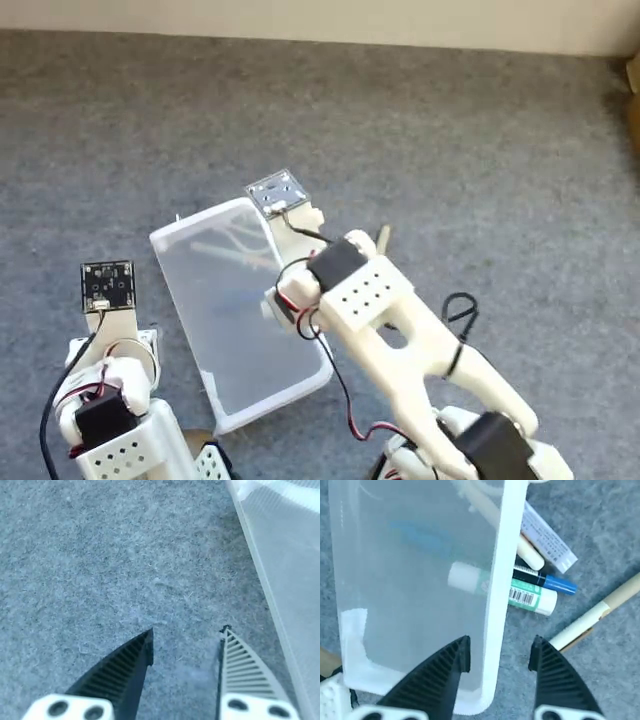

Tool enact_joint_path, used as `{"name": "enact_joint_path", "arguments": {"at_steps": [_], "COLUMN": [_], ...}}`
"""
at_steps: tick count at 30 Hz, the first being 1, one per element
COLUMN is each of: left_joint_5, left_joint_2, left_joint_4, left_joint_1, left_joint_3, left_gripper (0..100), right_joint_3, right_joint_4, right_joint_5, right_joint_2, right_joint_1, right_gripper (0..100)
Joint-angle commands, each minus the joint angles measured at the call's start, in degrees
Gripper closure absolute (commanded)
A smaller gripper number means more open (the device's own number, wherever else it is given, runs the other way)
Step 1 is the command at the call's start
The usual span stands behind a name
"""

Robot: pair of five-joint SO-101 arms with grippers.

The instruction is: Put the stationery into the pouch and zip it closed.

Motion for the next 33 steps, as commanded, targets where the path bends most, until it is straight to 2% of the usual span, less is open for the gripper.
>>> {"name": "enact_joint_path", "arguments": {"at_steps": [1, 4, 11, 18, 24, 33], "left_joint_5": [-0.6, -0.6, -0.4, -0.4, -0.7, -0.7], "left_joint_2": [-0.5, -0.5, -0.5, -0.5, -0.5, -0.5], "left_joint_4": [-1.8, -2.3, -2.7, -5.5, -5.6, -5.6], "left_joint_1": [0.1, 2.4, 13.2, 21.1, 22.5, 22.5], "left_joint_3": [0.3, 0.5, 1.9, 3.8, 4.0, 4.0], "left_gripper": [79, 79, 79, 80, 85, 86], "right_joint_3": [-3.3, -3.3, -3.2, -2.9, -3.1, -6.8], "right_joint_4": [-4.5, -6.9, -7.5, -7.0, -3.6, 4.4], "right_joint_5": [-3.4, -4.8, -5.2, -4.7, -4.7, -4.7], "right_joint_2": [2.2, 5.5, 10.8, 15.2, 15.3, 15.3], "right_joint_1": [-0.9, -0.9, -1.0, -4.0, -7.3, -1.0], "right_gripper": [80.7, 80.7, 80.7, 80.7, 80.7, 80.4]}}
